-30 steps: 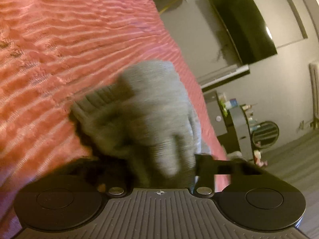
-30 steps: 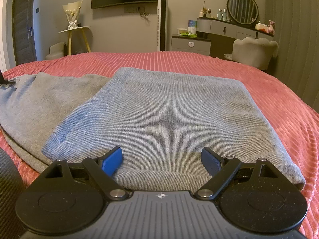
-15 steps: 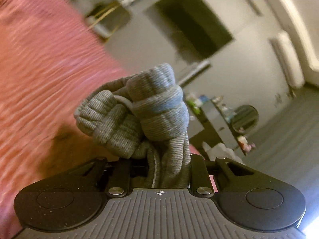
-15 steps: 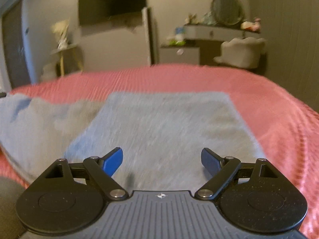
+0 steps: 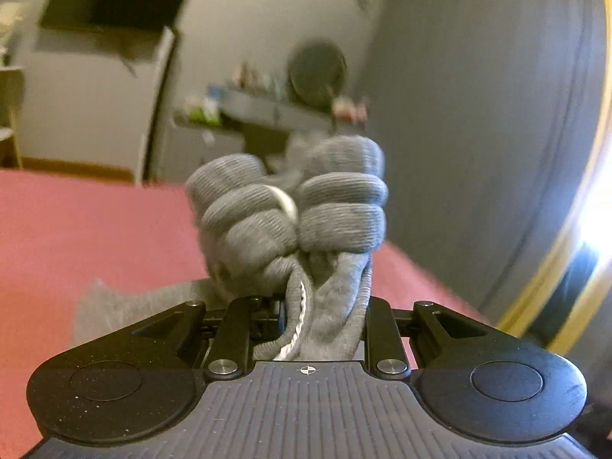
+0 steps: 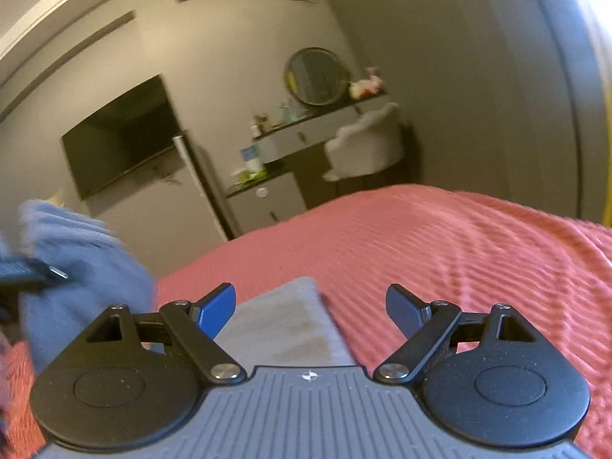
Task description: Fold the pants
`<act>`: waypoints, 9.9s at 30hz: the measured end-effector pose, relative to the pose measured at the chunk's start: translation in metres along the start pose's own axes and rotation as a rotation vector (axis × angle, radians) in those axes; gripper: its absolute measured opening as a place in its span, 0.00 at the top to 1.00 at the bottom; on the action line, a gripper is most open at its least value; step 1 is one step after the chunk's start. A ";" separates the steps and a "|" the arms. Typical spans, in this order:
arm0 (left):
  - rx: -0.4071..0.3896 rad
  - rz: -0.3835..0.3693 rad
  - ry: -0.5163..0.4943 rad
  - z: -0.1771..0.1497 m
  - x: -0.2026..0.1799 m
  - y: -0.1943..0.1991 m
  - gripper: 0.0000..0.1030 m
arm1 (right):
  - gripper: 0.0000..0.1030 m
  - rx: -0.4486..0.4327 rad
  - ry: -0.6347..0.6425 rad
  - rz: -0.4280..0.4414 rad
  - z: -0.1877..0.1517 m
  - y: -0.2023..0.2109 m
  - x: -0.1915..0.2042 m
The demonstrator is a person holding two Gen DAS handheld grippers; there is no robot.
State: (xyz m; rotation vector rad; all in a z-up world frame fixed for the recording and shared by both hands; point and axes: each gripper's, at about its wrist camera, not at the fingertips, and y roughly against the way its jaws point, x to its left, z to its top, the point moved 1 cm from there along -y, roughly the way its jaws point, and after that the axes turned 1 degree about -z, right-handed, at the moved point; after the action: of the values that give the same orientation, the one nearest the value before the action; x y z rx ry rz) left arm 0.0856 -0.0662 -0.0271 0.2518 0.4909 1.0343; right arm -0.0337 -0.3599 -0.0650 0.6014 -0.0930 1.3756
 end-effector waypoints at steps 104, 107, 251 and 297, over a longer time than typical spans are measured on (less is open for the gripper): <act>0.186 0.437 0.367 -0.064 0.067 0.056 0.04 | 0.16 0.433 0.369 0.065 -0.086 -0.069 0.061; 0.190 0.443 0.348 -0.063 0.064 0.055 0.04 | 0.16 0.432 0.375 0.064 -0.086 -0.071 0.062; 0.102 0.518 0.148 0.053 0.214 -0.037 0.13 | 0.16 0.357 0.477 0.161 0.017 -0.299 0.174; 0.039 0.301 0.231 0.061 0.239 -0.054 0.04 | 0.31 0.329 -0.006 0.346 -0.057 -0.196 0.075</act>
State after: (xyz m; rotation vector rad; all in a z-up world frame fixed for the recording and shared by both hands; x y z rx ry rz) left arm 0.2570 0.1160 -0.0617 0.2468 0.6966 1.3567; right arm 0.1497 -0.2810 -0.1513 0.8942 0.0283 1.7416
